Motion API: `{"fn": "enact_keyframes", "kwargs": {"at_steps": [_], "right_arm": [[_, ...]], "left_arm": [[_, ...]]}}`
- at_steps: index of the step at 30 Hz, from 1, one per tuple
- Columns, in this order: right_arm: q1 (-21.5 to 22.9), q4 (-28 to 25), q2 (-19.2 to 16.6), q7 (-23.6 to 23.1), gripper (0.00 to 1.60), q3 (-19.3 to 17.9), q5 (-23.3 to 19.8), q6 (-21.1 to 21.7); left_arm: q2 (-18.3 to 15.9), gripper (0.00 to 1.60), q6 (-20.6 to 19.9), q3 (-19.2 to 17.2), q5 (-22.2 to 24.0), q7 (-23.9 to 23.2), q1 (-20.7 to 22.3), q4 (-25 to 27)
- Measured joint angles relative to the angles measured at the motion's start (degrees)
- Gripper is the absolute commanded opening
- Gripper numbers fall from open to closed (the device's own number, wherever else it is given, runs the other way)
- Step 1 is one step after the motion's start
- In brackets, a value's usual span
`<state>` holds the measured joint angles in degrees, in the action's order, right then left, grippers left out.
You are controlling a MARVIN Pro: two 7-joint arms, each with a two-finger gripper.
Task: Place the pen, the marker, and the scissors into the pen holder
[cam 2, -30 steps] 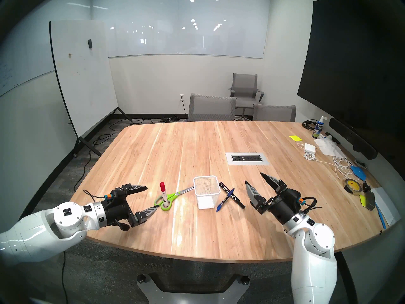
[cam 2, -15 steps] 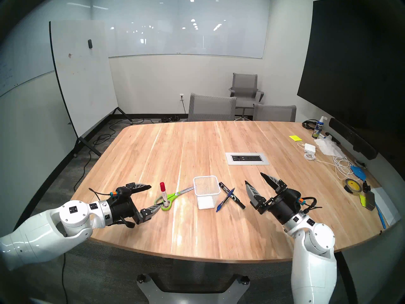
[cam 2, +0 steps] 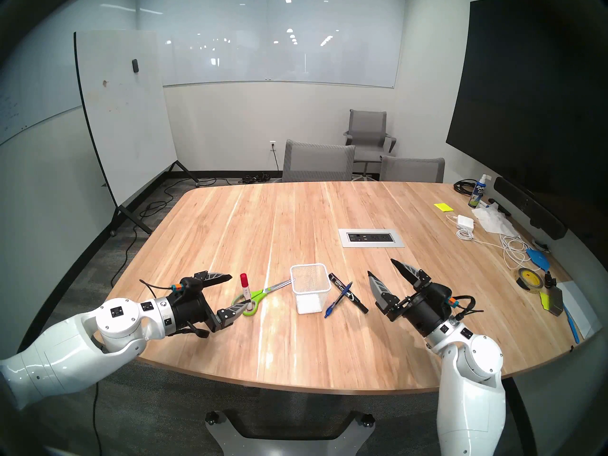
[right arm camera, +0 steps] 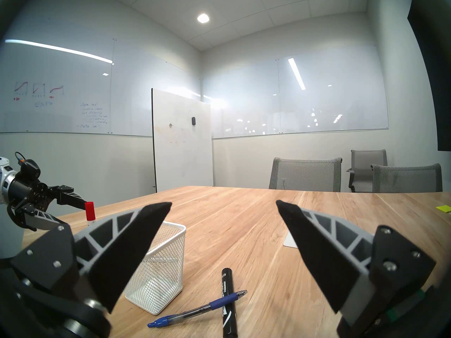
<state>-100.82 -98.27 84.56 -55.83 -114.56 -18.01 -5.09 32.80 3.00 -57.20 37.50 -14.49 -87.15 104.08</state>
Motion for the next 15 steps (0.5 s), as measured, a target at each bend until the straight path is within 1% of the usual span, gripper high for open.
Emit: {"fn": "enact_keyframes", "kwargs": {"at_steps": [15], "right_arm": [[0.0, 0.0, 0.1, -0.1, 1.6, -0.1, 0.1, 0.0]], "left_arm": [[2.2, 1.6, -1.2, 0.3, 0.2, 0.0, 1.8, -1.3]]}}
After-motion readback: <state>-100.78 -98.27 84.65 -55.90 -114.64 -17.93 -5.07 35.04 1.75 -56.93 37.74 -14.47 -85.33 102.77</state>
